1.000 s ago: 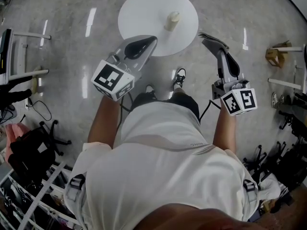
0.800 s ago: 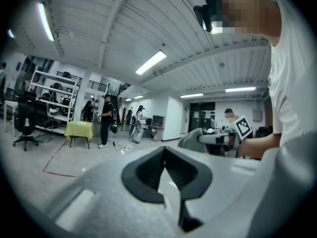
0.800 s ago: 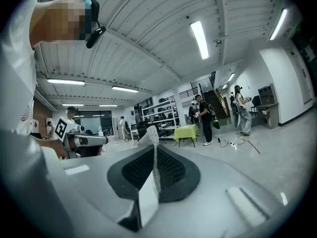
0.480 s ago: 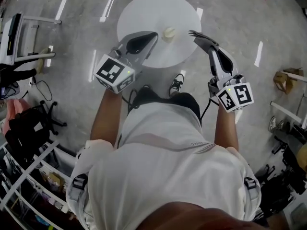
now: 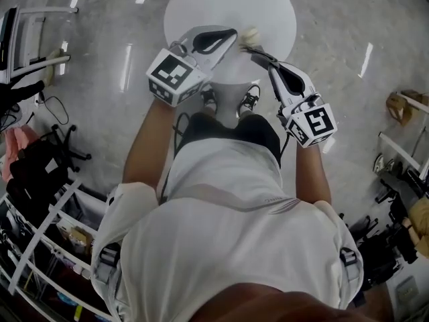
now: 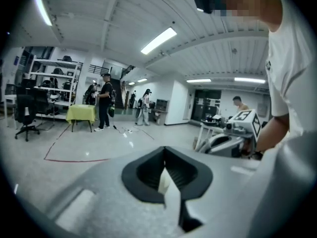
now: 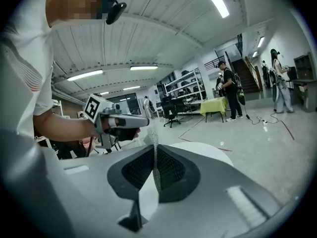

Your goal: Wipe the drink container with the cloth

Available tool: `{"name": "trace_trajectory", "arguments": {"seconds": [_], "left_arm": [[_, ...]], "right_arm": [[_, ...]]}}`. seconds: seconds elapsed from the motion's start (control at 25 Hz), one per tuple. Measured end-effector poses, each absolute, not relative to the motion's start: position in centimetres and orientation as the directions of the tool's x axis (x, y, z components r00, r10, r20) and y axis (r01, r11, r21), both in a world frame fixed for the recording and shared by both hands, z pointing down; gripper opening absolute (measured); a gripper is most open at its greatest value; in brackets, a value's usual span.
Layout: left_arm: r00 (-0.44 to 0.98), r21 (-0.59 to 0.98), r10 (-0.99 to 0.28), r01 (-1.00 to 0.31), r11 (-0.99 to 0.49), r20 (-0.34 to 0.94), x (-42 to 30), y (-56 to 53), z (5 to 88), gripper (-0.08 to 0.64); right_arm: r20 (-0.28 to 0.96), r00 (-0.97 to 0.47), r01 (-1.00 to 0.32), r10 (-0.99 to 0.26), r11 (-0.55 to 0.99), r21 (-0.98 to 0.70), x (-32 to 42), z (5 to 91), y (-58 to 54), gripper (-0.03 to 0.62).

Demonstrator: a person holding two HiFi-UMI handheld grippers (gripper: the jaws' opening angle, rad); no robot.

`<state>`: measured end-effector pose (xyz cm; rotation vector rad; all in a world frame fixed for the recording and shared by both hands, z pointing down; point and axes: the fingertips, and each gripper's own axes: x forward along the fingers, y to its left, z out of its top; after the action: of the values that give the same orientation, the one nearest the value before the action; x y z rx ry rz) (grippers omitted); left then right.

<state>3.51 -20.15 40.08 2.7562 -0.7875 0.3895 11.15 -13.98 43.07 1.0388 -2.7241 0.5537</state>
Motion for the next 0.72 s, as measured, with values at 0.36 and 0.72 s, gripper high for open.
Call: {"name": "trace_trajectory", "arguments": {"seconds": [0.36,0.72], "left_arm": [[0.809,0.198,-0.171,-0.333,-0.922,0.563,4.7,-21.3,47.8,0.091],[0.766,0.216,-0.128,-0.331,-0.919,0.63,6.7,-21.6,49.9,0.064]], "right_arm": [[0.469,-0.709,-0.677,-0.526,0.695,-0.243,5.3,51.7,-12.4,0.017],[0.463,-0.699,-0.691,-0.545,0.679,-0.245,5.6,54.2,-14.1,0.017]]}}
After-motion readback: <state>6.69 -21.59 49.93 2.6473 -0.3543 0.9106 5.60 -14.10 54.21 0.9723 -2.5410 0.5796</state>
